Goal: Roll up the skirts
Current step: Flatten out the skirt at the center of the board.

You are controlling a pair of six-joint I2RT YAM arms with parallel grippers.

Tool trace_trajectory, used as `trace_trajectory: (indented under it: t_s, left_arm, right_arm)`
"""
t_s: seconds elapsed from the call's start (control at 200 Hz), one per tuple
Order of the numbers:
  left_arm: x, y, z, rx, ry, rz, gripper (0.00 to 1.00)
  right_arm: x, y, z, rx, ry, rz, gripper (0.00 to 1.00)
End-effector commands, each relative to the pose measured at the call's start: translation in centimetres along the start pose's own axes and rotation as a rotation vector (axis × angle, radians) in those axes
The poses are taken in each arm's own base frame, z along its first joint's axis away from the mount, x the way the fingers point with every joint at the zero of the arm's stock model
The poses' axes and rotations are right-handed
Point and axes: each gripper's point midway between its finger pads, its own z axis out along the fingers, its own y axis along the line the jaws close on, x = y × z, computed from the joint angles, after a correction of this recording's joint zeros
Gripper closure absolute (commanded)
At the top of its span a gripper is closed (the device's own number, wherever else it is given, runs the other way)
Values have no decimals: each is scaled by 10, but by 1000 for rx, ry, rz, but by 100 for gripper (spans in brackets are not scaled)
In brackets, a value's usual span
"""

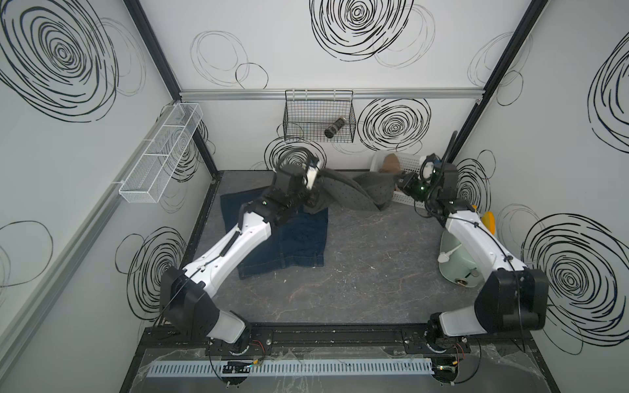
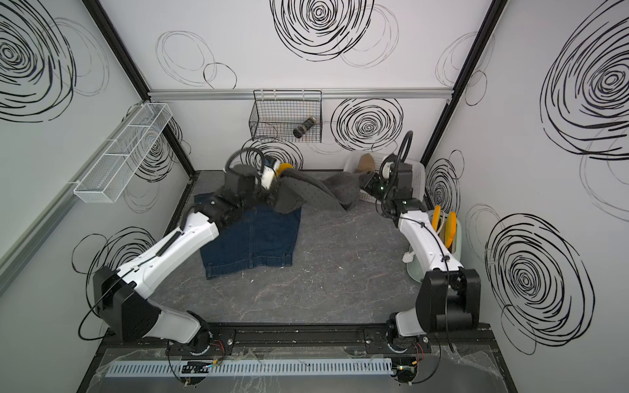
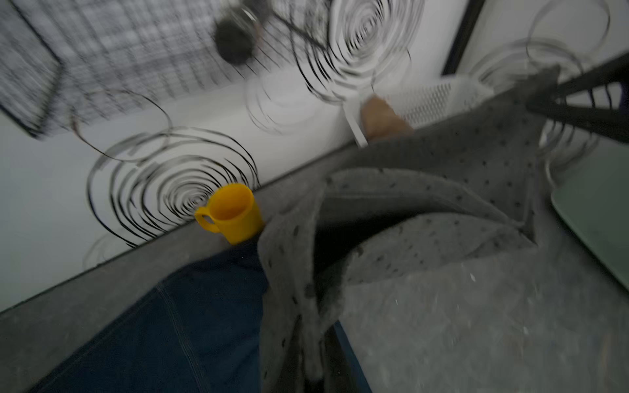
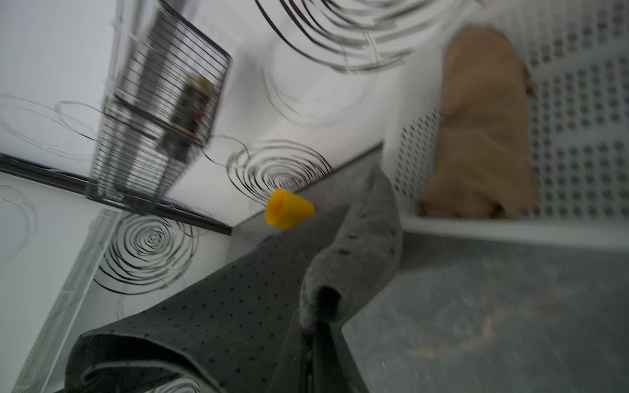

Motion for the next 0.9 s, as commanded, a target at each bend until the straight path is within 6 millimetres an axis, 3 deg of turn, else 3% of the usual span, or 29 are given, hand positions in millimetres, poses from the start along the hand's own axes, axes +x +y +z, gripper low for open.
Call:
trace_trajectory:
  t_s: [0.0, 0.055, 0.155, 0.34, 0.365, 0.42, 0.44, 0.505, 0.54, 0.6, 0.73, 0.826, 0.891]
  left_arm:
    - [10, -71, -41, 29, -81, 127, 91]
    - [49, -113, -53, 120, -5, 149, 92]
    - [110, -168, -85, 178, 53, 261, 88]
    - [205, -212, -113, 247, 238, 284, 81]
    - [217, -217, -116, 253, 255, 292, 71]
    - [234, -222, -121, 245, 274, 287, 33]
    - [238, -222, -123, 235, 277, 281, 23]
    - [240, -214, -124, 195, 281, 234, 1]
    - [234, -208, -124, 177, 281, 184, 3]
    - [221, -202, -124, 205, 290, 80, 3]
    - [176, -171, -119, 286, 289, -237, 4]
    - [151, -124, -105, 270, 278, -510, 4]
    - [149, -81, -90, 185, 292, -664, 4]
  right_arm:
    - [17, -10, -36, 22, -88, 6, 100]
    - [35, -27, -52, 90, -90, -25, 100]
    - [62, -50, -76, 194, -41, -18, 100]
    - [139, -103, -98, 380, 170, 155, 100]
    - [143, -111, -101, 415, 171, 159, 100]
    - [152, -128, -109, 482, 162, 177, 100]
    - [154, -133, -111, 492, 156, 177, 100]
    - [155, -144, -120, 540, 127, 190, 100]
    - [156, -146, -124, 546, 118, 205, 93]
    - [151, -143, -130, 536, 87, 217, 74]
    - [125, -134, -145, 549, -29, 185, 52]
    - [103, -126, -152, 569, -86, 136, 48]
    - [96, -109, -141, 502, -63, 91, 48]
